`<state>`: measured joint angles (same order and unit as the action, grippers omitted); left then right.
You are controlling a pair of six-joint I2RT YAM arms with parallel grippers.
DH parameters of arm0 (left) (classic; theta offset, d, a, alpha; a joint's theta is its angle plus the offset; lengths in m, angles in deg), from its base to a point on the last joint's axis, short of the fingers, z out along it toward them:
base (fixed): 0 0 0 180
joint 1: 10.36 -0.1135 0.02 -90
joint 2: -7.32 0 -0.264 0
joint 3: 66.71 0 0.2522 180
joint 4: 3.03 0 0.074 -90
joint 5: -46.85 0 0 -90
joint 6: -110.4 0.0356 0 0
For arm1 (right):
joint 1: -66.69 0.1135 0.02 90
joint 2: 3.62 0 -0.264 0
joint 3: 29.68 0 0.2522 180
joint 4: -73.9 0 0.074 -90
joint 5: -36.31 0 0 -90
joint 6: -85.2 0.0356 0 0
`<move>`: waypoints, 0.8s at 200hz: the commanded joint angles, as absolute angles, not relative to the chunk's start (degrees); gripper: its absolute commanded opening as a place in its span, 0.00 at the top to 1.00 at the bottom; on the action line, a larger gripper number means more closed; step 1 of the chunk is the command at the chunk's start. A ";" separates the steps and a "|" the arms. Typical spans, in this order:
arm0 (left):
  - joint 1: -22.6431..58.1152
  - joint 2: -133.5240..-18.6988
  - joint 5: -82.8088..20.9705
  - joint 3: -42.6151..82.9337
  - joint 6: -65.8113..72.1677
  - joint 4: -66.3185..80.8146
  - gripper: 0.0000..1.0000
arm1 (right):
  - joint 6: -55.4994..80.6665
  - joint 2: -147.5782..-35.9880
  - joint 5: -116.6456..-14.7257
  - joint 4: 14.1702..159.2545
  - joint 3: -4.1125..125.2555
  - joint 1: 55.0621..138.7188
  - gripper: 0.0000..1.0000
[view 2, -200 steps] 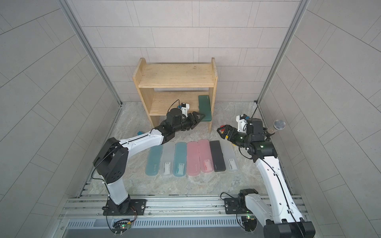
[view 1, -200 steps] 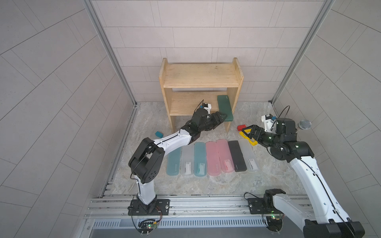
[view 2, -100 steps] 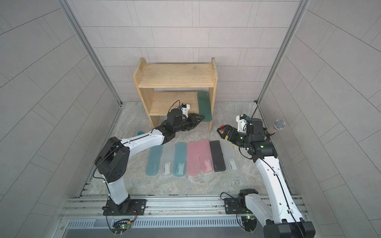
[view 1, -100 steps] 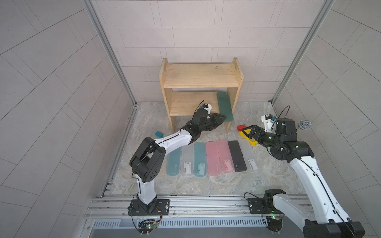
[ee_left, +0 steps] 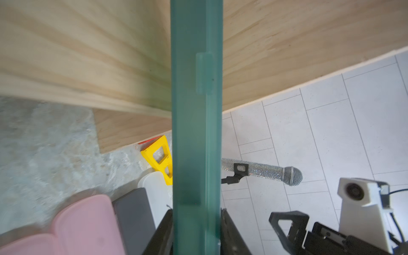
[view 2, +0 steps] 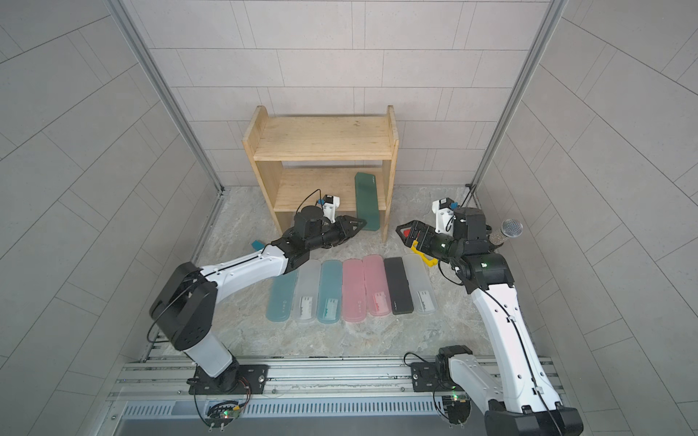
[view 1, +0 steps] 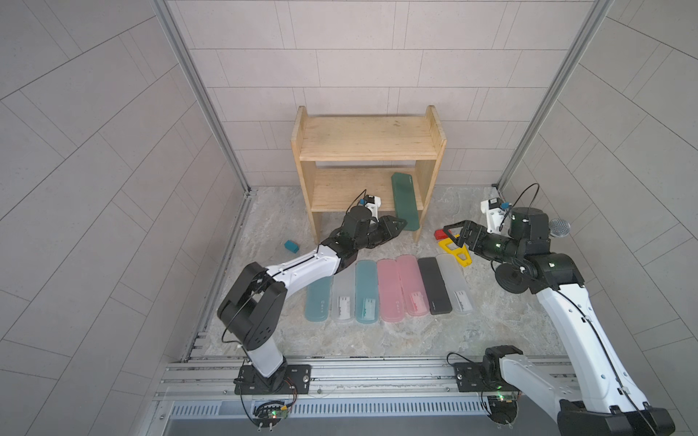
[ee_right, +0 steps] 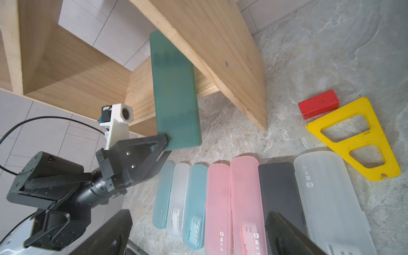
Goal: Remove the pencil cases from the shelf
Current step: Pick up the pencil case from the shelf.
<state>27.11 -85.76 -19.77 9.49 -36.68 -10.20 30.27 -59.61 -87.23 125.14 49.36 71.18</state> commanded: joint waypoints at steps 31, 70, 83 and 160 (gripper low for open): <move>23.97 -65.67 -23.10 -0.89 -20.74 2.52 0.94 | 30.92 -66.86 -76.34 120.43 56.32 87.08 0.00; 23.78 -55.61 -24.52 -6.95 -16.83 7.39 1.00 | 32.21 -75.07 -70.66 116.72 63.15 97.42 0.00; 23.81 -53.30 -25.07 -8.12 -15.97 8.88 1.00 | 32.28 -77.70 -68.96 115.95 65.23 100.78 0.00; 23.75 -44.66 -26.77 -10.89 -14.58 13.52 1.00 | 33.82 -88.83 -63.93 113.39 70.73 108.84 0.00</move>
